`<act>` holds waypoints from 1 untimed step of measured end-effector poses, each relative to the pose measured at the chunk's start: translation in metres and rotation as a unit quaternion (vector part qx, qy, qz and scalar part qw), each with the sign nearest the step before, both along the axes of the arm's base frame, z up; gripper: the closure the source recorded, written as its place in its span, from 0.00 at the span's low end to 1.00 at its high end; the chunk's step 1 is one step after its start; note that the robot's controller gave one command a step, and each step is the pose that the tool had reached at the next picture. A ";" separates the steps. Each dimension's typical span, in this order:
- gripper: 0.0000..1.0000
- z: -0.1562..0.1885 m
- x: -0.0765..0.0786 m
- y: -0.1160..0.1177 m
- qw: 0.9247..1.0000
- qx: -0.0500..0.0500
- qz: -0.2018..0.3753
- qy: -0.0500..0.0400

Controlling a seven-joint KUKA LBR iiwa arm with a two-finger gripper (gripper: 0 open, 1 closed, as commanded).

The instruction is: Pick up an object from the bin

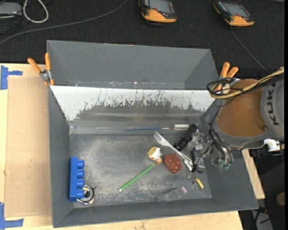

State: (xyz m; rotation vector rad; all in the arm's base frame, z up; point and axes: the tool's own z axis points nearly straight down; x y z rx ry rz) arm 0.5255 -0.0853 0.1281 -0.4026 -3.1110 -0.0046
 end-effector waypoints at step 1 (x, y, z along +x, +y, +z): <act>0.00 -0.060 -0.006 -0.045 0.999 0.000 -0.037 0.000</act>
Offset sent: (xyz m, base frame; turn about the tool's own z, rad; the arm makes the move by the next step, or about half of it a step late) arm -0.0108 -0.0614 -0.0581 0.0745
